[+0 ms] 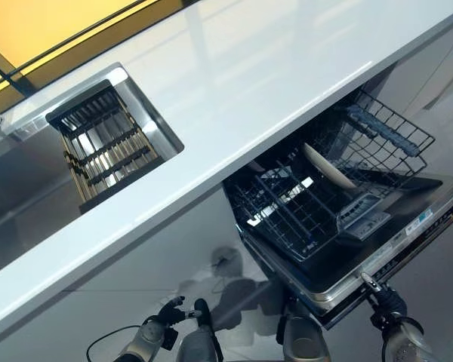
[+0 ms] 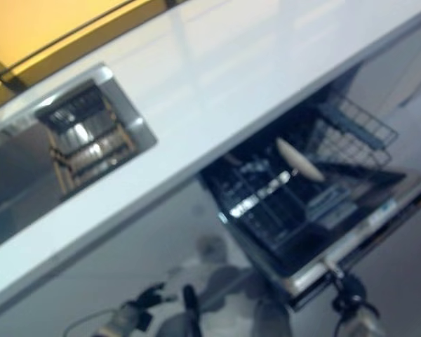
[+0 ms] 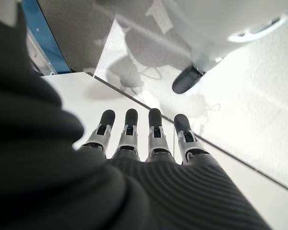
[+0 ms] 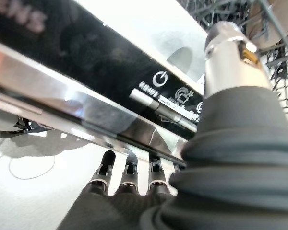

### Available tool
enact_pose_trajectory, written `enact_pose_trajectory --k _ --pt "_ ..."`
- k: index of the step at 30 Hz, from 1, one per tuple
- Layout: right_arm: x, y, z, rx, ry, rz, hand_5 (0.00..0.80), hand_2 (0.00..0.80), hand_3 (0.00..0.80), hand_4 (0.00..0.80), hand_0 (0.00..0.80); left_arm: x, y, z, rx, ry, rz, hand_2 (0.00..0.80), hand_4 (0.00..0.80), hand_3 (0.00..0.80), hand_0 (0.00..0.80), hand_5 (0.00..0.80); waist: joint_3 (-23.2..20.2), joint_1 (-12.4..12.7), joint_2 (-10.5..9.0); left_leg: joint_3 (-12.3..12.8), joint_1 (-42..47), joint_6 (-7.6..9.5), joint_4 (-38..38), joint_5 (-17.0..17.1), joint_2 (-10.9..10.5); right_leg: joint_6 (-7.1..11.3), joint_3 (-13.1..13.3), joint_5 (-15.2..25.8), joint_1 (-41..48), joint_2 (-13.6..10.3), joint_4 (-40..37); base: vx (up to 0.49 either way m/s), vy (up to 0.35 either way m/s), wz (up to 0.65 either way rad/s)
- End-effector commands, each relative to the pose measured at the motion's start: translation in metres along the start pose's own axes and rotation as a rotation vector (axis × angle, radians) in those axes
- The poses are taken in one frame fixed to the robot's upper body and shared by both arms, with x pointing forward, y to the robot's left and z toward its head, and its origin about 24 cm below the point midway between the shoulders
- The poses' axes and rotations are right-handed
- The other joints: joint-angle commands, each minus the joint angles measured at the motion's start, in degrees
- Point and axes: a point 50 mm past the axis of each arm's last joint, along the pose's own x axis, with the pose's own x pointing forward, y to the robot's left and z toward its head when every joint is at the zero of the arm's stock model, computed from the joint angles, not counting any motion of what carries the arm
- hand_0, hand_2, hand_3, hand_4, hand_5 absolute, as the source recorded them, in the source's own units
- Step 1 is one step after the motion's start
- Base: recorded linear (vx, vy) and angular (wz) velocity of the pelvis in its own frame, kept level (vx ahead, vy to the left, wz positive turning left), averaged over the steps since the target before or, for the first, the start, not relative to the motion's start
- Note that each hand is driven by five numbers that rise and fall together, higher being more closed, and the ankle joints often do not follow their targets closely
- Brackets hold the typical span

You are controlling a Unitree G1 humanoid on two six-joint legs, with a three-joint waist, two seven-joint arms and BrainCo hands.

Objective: Take plates into dishwasher

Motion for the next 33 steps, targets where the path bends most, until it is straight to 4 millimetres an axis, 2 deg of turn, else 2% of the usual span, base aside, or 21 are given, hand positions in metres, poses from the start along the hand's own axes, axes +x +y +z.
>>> enact_pose_trajectory --k 1,9,11,24,26,28,29,31,32,33 --pt "0.000 0.204 0.091 0.082 -0.436 0.909 0.000 0.000 0.000 0.000 0.000 0.000 0.031 0.008 0.100 -0.025 0.063 0.000 0.000 0.000 0.000 0.000 -0.85 4.35 -4.97 2.35 -0.23 0.89 0.35 0.21 -4.26 0.45 -1.01 -9.73 7.25 -3.51 5.28 0.081 -0.011 0.25" --pt "-0.010 0.216 0.085 -0.018 -0.416 1.011 0.000 0.000 0.000 0.000 0.000 -0.001 0.032 0.002 0.084 0.002 0.066 0.000 0.000 0.000 0.000 0.000 -2.35 5.04 -6.30 2.08 0.81 0.96 0.35 -0.33 -4.13 0.63 -1.19 -9.57 9.29 -2.88 3.60 0.071 0.012 0.17" --pt "-0.011 0.217 0.081 -0.040 -0.395 1.027 0.000 0.000 0.000 0.000 0.000 -0.002 0.031 0.000 0.077 0.009 0.067 0.000 0.000 0.000 0.000 0.000 -2.73 5.32 -6.56 2.14 1.05 0.96 0.35 -0.39 -4.02 0.64 -1.41 -9.66 9.79 -2.78 3.40 0.060 0.017 -0.47" --pt "-0.016 0.212 0.064 -0.090 -0.360 0.999 0.000 0.000 0.000 0.000 0.000 -0.006 0.026 -0.016 0.059 0.047 0.070 0.000 0.000 0.000 0.000 0.000 -4.54 6.82 -7.72 1.48 2.24 1.37 0.35 -1.12 -3.75 0.98 -2.83 -10.67 12.35 -2.91 3.51 0.047 0.025 0.32" --pt "-0.018 0.210 0.061 -0.154 -0.377 0.975 0.000 0.000 0.000 0.000 0.000 -0.007 0.025 -0.017 0.050 0.052 0.072 0.000 0.000 0.000 0.000 0.000 -4.76 6.67 -7.87 1.38 2.31 1.44 0.35 -1.14 -3.77 1.06 -2.62 -10.68 12.51 -2.88 3.43 0.013 0.044 0.26" --pt "-0.019 0.203 0.056 -0.326 -0.398 0.945 0.000 0.000 0.000 0.000 0.000 -0.008 0.027 -0.019 0.030 0.055 0.082 0.000 0.000 0.000 0.000 0.000 -4.88 6.44 -8.19 1.27 2.22 1.49 0.35 -1.16 -3.77 1.19 -2.37 -10.80 12.59 -2.81 3.45 -0.016 0.048 0.04" --pt "-0.019 0.199 0.052 -0.474 -0.392 0.938 0.000 0.000 0.000 0.000 0.000 -0.008 0.029 -0.019 0.015 0.057 0.093 0.000 0.000 0.000 0.000 0.000 -4.82 6.41 -8.43 1.30 2.14 1.47 0.35 -1.20 -3.76 1.34 -2.38 -10.79 12.69 -2.87 3.39 -0.024 0.032 -0.02" --pt "-0.018 0.193 0.049 -0.600 -0.381 0.921 0.000 0.000 0.000 0.000 0.000 -0.008 0.031 -0.019 0.005 0.060 0.105 0.000 0.000 0.000 0.000 0.000 -4.67 6.53 -8.70 1.18 2.02 1.52 0.35 -1.23 -3.86 1.57 -2.45 -10.73 12.78 -3.00 3.39 -0.021 0.011 0.01" --pt "-0.015 0.183 0.042 -0.723 -0.319 0.896 0.000 0.000 0.000 0.000 0.000 -0.009 0.036 -0.020 -0.008 0.067 0.122 0.000 0.000 0.000 0.000 0.000 -4.54 6.83 -9.14 0.95 1.93 1.60 0.35 -1.29 -4.02 1.80 -2.63 -10.63 12.97 -3.14 3.39 -0.043 0.021 0.02" --pt "-0.013 0.177 0.038 -0.744 -0.277 0.884 0.000 0.000 0.000 0.000 0.000 -0.009 0.038 -0.021 -0.010 0.072 0.129 0.000 0.000 0.000 0.000 0.000 -4.50 6.99 -9.38 0.83 1.95 1.64 0.35 -1.35 -4.10 1.90 -2.77 -10.58 13.16 -3.17 3.32 -0.035 0.019 0.01"
